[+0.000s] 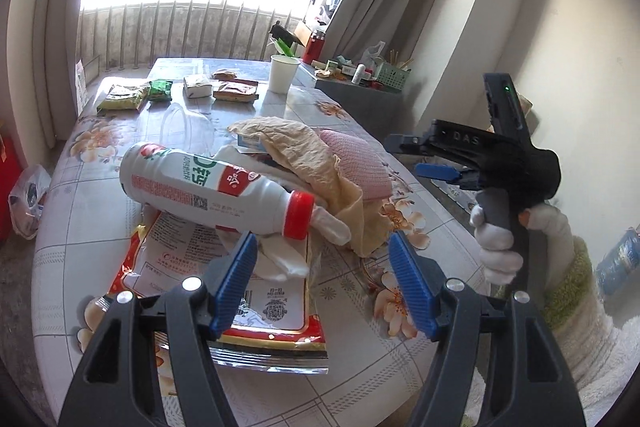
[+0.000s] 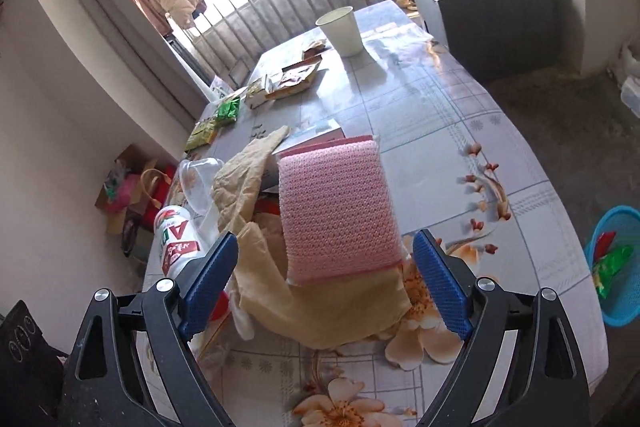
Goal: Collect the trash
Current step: 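Move both tools back over the table toward the pink sponge, then grasp the pink mesh sponge with the right tool while the left tool grasps brown paper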
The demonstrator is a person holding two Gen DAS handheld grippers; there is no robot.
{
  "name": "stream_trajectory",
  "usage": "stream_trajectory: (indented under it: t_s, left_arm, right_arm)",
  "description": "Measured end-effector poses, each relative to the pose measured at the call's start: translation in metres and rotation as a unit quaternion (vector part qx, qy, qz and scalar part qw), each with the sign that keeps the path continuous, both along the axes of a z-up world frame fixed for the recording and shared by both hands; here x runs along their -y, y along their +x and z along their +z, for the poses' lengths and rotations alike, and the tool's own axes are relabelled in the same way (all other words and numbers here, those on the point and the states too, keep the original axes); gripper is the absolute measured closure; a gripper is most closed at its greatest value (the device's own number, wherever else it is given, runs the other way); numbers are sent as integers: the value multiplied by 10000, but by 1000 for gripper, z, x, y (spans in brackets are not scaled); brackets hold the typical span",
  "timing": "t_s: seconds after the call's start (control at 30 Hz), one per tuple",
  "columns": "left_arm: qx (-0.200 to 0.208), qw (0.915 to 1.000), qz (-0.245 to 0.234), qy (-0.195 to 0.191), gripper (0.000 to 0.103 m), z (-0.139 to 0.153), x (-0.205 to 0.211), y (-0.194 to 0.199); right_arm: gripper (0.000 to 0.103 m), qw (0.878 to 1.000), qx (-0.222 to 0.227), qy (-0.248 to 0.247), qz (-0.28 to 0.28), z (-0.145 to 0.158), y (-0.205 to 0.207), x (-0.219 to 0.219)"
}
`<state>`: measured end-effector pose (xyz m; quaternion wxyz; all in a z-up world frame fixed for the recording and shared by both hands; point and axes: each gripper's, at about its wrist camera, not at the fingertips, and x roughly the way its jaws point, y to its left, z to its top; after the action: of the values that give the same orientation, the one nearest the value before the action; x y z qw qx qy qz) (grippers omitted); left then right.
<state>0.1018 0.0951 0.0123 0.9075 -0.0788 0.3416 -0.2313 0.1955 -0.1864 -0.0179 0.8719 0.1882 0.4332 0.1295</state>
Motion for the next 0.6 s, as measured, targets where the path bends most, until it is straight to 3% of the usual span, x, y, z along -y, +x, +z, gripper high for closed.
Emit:
stream_trajectory:
  t_s: [0.37, 0.47, 0.6]
  left_arm:
    - [30, 9998, -201, 31, 37, 2, 6, 15]
    - [20, 9996, -262, 112, 37, 3, 12, 19]
    - [63, 9993, -299, 212, 37, 5, 20, 24]
  right_arm:
    - [14, 9956, -323, -834, 290, -28, 45, -33]
    - [24, 9947, -460, -869, 308, -39, 48, -34]
    - [26, 9970, -433, -593, 229, -40, 42, -21]
